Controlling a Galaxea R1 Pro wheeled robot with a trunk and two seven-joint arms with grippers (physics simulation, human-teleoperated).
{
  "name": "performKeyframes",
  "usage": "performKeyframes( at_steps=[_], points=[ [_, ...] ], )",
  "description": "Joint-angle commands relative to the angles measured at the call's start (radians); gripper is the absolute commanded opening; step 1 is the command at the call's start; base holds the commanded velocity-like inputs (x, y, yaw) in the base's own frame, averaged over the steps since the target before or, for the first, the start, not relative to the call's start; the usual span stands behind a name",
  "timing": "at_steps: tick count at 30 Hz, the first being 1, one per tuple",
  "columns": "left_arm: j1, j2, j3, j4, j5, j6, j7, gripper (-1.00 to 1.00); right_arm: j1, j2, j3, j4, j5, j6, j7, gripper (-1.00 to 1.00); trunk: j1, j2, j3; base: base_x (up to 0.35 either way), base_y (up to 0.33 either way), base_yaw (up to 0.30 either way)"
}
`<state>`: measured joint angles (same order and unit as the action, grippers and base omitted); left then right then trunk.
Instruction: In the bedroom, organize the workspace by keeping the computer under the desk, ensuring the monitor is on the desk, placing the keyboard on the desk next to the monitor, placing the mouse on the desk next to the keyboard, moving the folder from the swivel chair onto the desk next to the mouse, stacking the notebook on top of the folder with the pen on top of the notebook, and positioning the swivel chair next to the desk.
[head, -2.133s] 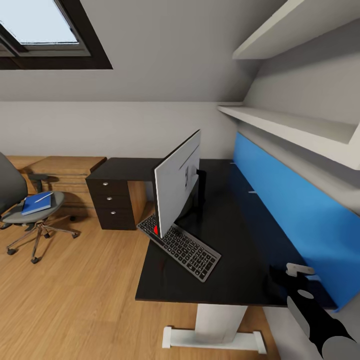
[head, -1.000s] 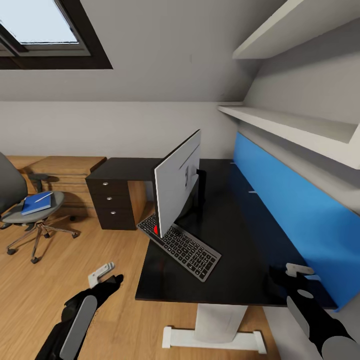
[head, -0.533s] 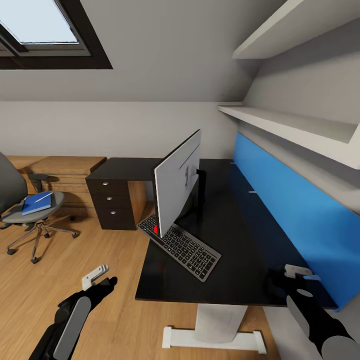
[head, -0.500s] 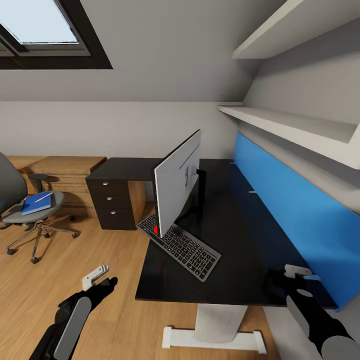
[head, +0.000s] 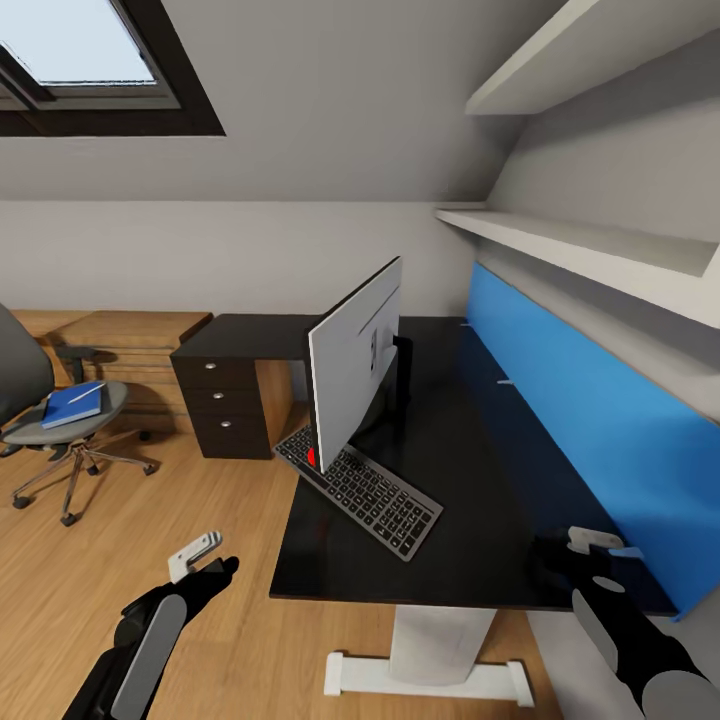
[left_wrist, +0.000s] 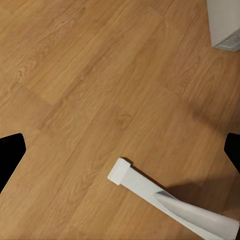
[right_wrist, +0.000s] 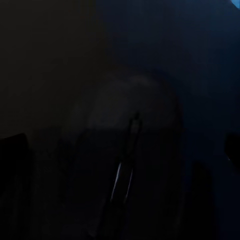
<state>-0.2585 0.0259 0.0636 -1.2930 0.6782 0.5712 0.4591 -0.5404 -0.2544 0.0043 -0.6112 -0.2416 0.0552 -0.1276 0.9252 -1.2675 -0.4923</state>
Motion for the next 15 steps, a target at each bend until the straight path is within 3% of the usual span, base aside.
performKeyframes(
  at_steps=[1,15],
  points=[
    [-0.001,0.0,-0.001,-0.001,0.011,0.002,0.008,1.0,0.0,0.0,0.002,0.007,-0.004,0.011,-0.004,1.0,0.0,0.0,-0.001,0.0,0.0,0.0],
    [-0.001,0.002,-0.001,0.025,0.012,0.003,0.004,1.0,0.0,0.0,0.002,0.007,-0.004,0.011,0.011,1.0,0.0,0.0,-0.001,0.0,0.0,0.0]
  ],
)
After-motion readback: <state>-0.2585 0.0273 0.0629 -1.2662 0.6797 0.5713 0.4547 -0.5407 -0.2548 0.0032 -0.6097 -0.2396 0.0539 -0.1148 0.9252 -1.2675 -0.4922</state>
